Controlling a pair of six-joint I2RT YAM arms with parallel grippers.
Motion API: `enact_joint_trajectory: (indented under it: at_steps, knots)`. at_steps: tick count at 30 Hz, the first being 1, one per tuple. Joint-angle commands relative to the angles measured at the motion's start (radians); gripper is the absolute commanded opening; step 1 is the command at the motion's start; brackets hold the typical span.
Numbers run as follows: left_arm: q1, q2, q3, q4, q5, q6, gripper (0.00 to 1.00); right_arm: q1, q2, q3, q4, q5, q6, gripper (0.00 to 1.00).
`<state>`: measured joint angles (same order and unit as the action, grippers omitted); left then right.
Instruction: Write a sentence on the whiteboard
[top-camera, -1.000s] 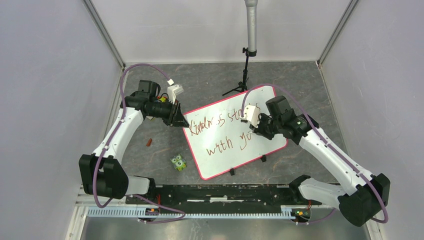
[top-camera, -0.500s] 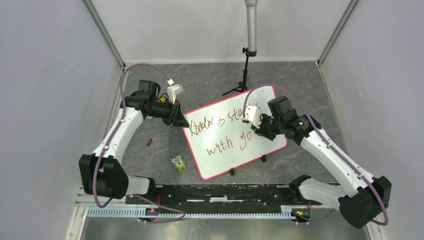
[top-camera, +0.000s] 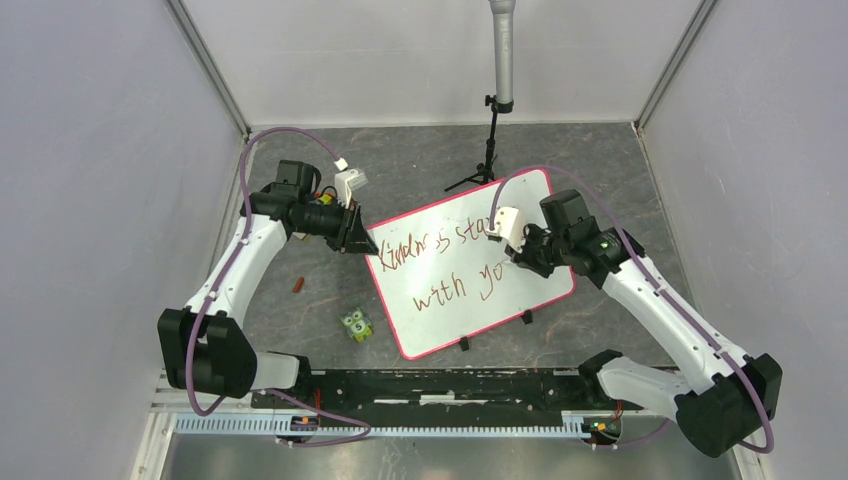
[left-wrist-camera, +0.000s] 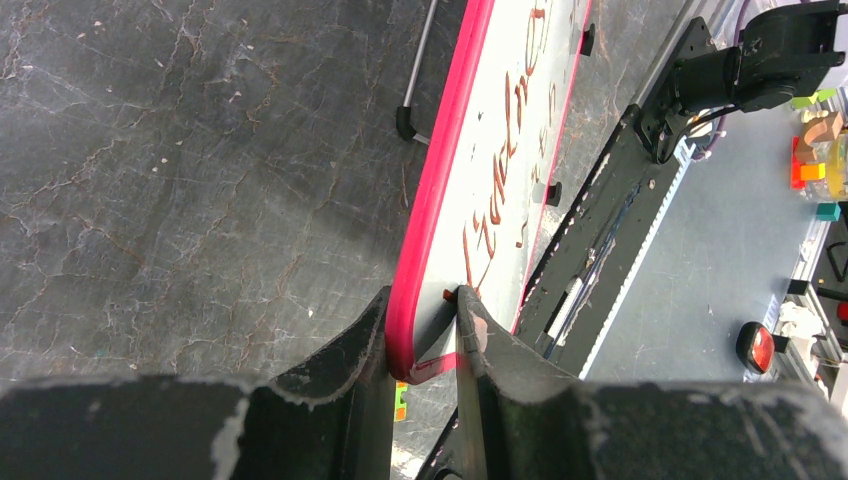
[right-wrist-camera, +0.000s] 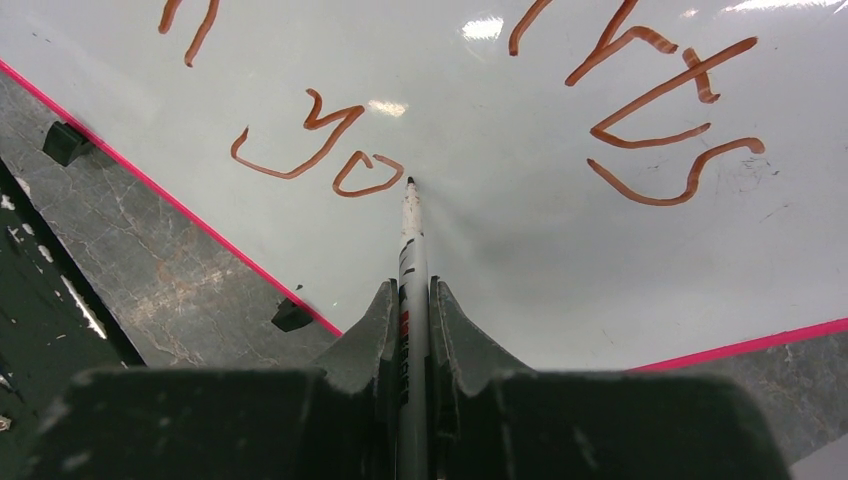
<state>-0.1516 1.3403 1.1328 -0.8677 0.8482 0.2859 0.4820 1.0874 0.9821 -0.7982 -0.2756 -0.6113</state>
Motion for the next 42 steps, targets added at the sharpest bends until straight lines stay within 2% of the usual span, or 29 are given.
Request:
enact_joint_trajectory:
  at_steps: [1,6,22,30,42]
  knots:
    - [-0.013,0.007,-0.007,0.019,-0.045,0.019,0.02,-0.003,0.011,0.015,0.052,0.031,-0.010,0.00]
    - [-0.013,0.011,-0.004,0.019,-0.046,0.020,0.02,-0.014,0.008,0.011,0.039,0.071,-0.010,0.00]
    - [-0.013,0.022,-0.001,0.017,-0.043,0.022,0.02,-0.015,0.004,-0.046,-0.047,0.027,-0.070,0.00]
    - [-0.013,0.021,-0.001,0.018,-0.043,0.022,0.02,-0.023,0.006,0.019,-0.014,0.121,-0.065,0.00]
    - [-0.013,0.020,-0.004,0.018,-0.046,0.025,0.03,-0.027,0.029,0.072,0.014,0.106,-0.045,0.00]
